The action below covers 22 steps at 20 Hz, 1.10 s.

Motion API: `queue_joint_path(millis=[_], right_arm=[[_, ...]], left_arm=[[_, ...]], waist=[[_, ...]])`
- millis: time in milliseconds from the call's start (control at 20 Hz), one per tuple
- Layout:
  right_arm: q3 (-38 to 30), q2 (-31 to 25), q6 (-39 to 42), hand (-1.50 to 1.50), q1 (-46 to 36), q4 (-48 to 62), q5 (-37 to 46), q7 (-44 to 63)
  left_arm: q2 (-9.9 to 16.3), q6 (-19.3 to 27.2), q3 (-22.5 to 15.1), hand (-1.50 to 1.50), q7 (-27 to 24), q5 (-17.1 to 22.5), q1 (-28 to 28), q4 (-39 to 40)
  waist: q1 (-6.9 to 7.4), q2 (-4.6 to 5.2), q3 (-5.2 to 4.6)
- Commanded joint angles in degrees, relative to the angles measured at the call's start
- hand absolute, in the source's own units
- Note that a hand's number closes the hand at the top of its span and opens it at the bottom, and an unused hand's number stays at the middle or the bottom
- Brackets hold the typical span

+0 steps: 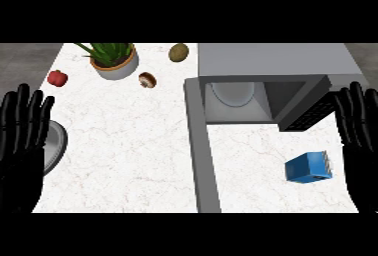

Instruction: Pick up the milk, place it into the microwave and close the microwave

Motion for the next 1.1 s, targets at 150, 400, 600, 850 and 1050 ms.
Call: queue_joint_path(millis=[150,400,600,850,1050], right_arm=[[-9.36,-6.78,10.78,-1.50,8.26,-8.32,-16.07,1.13],[-12.95,-10.45,20.18,-1.50,17.29,-13.05,-28.52,0.66],[-20.16,-11.70,23.54,-1.50,23.27,-16.24,-35.28,1.23],[-22.81,-9.65,26.84,-1.50,26.86,-16.99,-34.07,-1.47],[-20.64,-4.46,29.92,-1.50,29.50,-15.56,-26.81,-5.44]], left_arm=[[-3.57,4.72,-5.50,-1.50,2.30,-7.83,-1.31,-4.64],[-5.91,11.83,-7.95,-1.50,4.58,-0.87,6.58,-4.90],[-5.97,8.66,-8.69,-1.50,1.59,0.46,14.57,-9.92],[-5.05,7.09,-13.90,-1.50,-3.75,0.49,28.59,-17.32],[-3.54,4.33,-14.66,-1.50,-7.81,3.05,37.66,-20.71]], waist=[[-0.25,0.61,-0.49],[-0.79,0.38,-0.52],[0.00,0.56,-0.57],[0.56,0.48,-0.59],[0.97,0.43,-0.59]])
